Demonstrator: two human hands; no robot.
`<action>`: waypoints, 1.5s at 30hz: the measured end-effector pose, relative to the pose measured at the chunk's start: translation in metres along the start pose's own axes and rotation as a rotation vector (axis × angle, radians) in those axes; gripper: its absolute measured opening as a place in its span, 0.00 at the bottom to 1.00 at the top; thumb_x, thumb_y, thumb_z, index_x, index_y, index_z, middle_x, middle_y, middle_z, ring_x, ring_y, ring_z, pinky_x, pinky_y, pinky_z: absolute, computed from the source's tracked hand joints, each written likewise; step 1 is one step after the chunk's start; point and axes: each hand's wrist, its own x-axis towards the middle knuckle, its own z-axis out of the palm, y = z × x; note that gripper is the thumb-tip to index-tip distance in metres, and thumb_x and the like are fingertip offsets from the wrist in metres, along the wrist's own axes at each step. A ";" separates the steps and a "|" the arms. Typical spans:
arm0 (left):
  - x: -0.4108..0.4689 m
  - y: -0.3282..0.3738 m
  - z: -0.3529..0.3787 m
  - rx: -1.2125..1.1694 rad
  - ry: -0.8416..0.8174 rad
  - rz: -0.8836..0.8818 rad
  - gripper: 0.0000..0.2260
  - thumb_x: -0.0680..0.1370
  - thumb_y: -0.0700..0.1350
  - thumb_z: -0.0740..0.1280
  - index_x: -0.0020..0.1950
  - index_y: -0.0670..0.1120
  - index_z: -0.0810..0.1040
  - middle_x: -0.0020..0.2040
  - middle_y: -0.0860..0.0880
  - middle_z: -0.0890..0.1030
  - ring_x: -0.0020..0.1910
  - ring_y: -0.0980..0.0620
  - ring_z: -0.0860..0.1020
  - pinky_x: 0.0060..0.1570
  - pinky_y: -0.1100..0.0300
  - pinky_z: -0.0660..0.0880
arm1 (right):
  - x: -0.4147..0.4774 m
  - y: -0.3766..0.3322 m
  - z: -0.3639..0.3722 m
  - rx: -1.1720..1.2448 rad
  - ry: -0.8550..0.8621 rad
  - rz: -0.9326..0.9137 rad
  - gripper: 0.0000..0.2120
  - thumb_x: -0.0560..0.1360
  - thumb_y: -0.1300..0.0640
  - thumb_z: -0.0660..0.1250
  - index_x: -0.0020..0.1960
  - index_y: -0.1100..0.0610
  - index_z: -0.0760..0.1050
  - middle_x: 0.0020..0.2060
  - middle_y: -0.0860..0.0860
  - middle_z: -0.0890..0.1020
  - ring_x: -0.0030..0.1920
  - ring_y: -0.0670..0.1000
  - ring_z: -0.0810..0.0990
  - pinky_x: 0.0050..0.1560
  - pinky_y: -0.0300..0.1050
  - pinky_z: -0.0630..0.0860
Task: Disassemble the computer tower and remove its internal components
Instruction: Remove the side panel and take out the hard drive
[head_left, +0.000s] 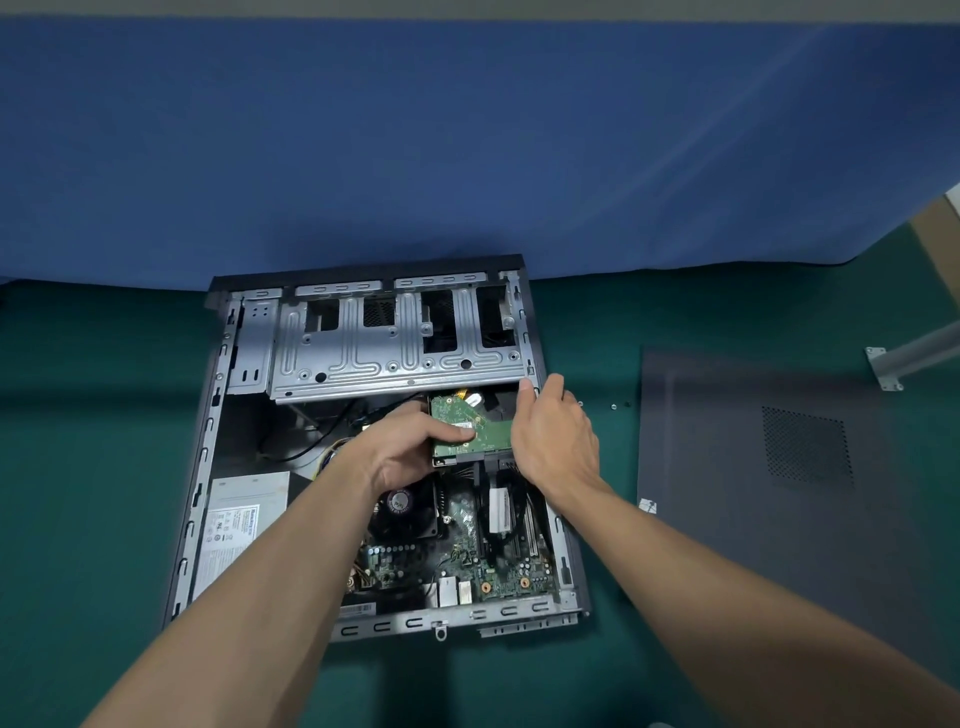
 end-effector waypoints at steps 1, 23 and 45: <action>-0.001 0.001 0.000 0.011 -0.017 -0.016 0.58 0.61 0.27 0.76 0.79 0.47 0.42 0.77 0.41 0.52 0.76 0.43 0.52 0.72 0.41 0.42 | 0.000 0.000 0.000 0.003 -0.001 0.001 0.20 0.82 0.44 0.45 0.57 0.58 0.66 0.52 0.58 0.77 0.52 0.60 0.75 0.46 0.53 0.68; -0.063 -0.029 0.038 -0.267 0.436 0.056 0.26 0.65 0.25 0.72 0.62 0.31 0.72 0.49 0.36 0.82 0.44 0.40 0.83 0.39 0.50 0.81 | 0.001 0.003 0.003 0.009 0.020 -0.015 0.21 0.81 0.43 0.44 0.56 0.59 0.66 0.52 0.59 0.77 0.51 0.61 0.75 0.47 0.54 0.69; -0.103 -0.028 0.067 -0.437 0.807 0.480 0.19 0.70 0.35 0.74 0.51 0.47 0.67 0.48 0.49 0.76 0.44 0.54 0.75 0.55 0.50 0.72 | -0.008 0.002 0.000 -0.004 0.048 0.015 0.23 0.81 0.43 0.45 0.60 0.60 0.67 0.56 0.59 0.77 0.55 0.60 0.75 0.49 0.55 0.70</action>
